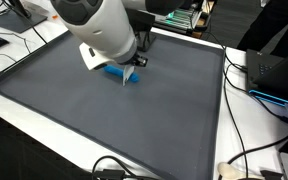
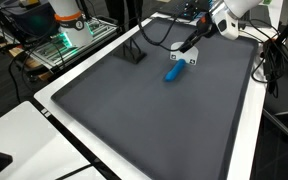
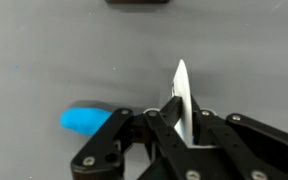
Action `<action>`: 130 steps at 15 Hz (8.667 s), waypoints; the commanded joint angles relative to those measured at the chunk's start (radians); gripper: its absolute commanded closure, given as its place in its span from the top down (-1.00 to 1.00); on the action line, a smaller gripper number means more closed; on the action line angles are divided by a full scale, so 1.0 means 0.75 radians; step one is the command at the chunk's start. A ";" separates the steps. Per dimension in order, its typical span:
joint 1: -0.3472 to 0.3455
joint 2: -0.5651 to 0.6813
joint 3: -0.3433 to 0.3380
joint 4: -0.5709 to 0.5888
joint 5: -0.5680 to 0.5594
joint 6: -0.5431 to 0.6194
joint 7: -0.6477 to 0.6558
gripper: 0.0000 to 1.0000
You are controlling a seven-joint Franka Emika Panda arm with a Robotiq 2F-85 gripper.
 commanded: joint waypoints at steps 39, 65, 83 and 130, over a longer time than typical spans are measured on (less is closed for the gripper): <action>-0.041 0.050 -0.023 0.135 -0.005 -0.106 -0.115 -0.96; -0.032 0.201 -0.031 0.221 -0.016 -0.190 -0.182 -0.96; -0.020 0.214 -0.033 0.215 -0.028 -0.315 -0.285 -0.96; -0.072 0.002 -0.049 0.125 -0.014 -0.062 -0.018 -0.98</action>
